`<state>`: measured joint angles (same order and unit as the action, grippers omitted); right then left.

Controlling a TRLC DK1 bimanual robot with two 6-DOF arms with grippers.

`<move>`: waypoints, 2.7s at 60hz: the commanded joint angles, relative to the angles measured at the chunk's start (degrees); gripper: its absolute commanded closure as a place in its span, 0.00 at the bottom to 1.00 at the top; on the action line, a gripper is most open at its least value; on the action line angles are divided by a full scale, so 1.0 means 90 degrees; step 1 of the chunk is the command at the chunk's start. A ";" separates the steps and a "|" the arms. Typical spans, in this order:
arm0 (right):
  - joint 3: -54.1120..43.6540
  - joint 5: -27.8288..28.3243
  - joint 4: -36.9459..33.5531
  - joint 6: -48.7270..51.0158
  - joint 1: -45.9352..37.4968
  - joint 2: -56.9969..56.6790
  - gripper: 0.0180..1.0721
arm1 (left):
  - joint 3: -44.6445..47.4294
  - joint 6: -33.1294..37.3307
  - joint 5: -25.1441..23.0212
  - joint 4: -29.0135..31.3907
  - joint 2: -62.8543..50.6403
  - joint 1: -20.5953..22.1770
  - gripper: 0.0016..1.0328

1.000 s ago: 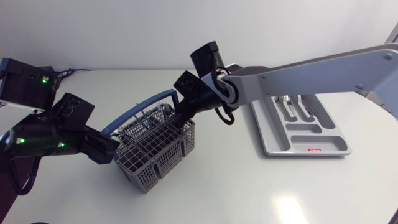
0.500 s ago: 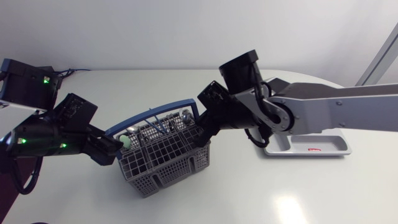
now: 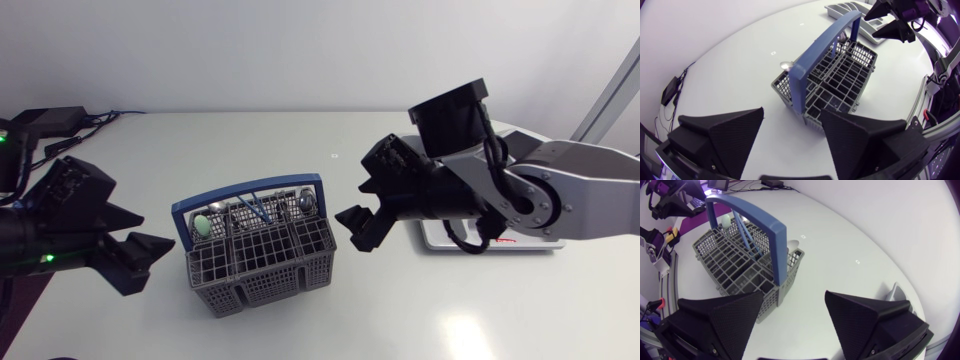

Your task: Unload the cutlery basket into the drawer organizer.

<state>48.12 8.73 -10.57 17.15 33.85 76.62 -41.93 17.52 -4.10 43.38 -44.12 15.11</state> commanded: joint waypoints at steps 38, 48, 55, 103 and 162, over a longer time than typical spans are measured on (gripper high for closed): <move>-0.0161 0.0055 0.0227 -0.0352 0.0439 0.0891 0.83 | 0.0313 0.0397 -0.0209 -0.1939 -0.2793 -0.0742 0.14; -0.0259 0.0075 0.0139 -0.0362 0.0575 0.0598 0.83 | 0.0050 0.0300 -0.0209 -0.2114 -0.3164 -0.0381 0.14; -0.0386 0.0084 0.0100 -0.0352 0.0566 0.0383 0.83 | -0.0243 0.0231 -0.0209 -0.2183 -0.3467 -0.0244 0.14; -0.0483 0.0729 -0.0408 0.0214 -0.0860 -0.0418 0.83 | -0.1063 0.0671 -0.0511 -0.1743 -0.3487 -0.0918 0.14; 0.0562 0.1461 -0.0379 0.0028 -0.0684 0.1506 0.83 | -0.0194 0.1013 -0.0443 -0.2378 -0.3623 -0.0097 0.14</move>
<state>55.46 21.04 -12.32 18.39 25.96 92.79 -40.97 25.61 -8.51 23.84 -74.26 15.68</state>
